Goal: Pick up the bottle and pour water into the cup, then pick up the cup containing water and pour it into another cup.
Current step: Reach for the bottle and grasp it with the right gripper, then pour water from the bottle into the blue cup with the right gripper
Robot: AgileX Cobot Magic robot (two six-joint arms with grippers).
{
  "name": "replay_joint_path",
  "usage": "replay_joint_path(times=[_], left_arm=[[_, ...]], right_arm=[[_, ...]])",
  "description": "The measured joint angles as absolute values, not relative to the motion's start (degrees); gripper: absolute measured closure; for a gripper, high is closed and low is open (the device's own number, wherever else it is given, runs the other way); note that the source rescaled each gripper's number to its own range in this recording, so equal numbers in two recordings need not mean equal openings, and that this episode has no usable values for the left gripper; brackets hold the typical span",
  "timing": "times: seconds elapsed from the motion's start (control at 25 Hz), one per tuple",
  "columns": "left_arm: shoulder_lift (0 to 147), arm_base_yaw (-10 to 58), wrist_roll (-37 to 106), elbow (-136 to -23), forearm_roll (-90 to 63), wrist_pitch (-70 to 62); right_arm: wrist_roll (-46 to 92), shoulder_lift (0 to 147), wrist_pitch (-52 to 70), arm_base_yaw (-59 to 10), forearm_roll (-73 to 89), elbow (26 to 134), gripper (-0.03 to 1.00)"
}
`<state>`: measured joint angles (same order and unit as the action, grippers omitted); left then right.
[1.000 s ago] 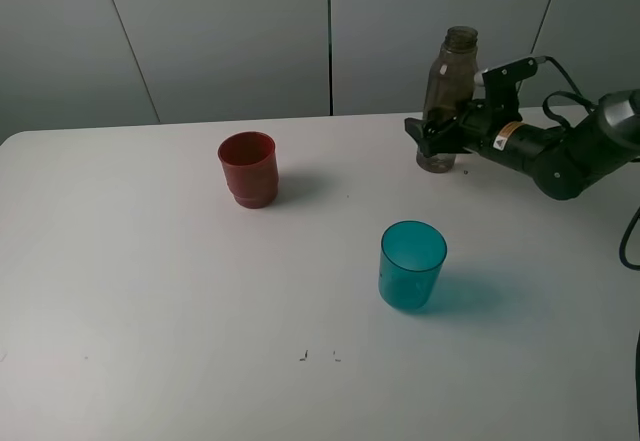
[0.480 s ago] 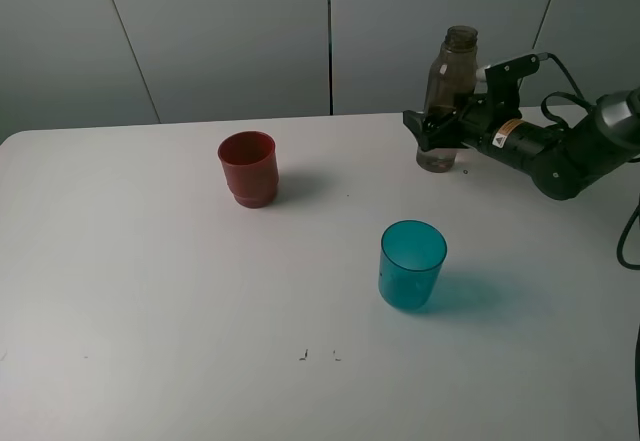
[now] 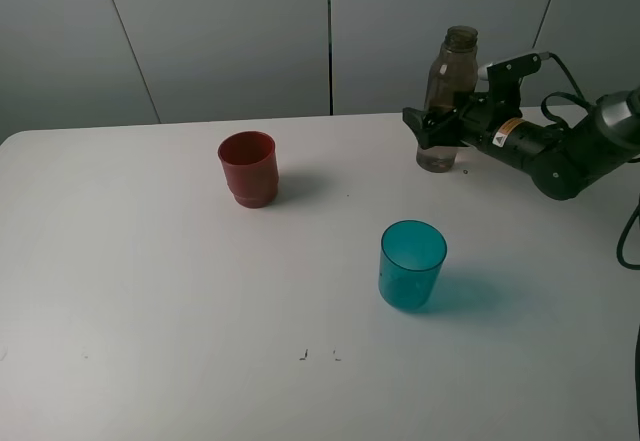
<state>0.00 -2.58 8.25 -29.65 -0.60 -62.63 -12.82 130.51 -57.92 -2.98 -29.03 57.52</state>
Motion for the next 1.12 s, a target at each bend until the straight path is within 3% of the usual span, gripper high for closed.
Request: replay_joint_path(times=[0.08, 0.12, 0.2, 0.24, 1.12], left_arm=[[0.0, -2.6, 8.2, -29.7, -0.6, -62.6], [0.0, -2.6, 8.2, -29.7, -0.6, -62.6], [0.0, -2.6, 8.2, -29.7, -0.6, -62.6], [0.0, -2.6, 8.2, -29.7, -0.6, -62.6], [0.0, -2.6, 8.2, -29.7, -0.5, -62.6]], right_arm=[[-12.9, 130.5, -57.9, -3.0, -29.0, 57.5, 0.02], [-13.0, 130.5, -57.9, -3.0, -29.0, 57.5, 0.21], [-13.5, 130.5, -57.9, -3.0, -29.0, 57.5, 0.97], [-13.9, 130.5, -57.9, -2.9, -29.3, 57.5, 0.91], [-12.0, 126.5, -56.3, -2.8, -33.7, 54.7, 0.92]])
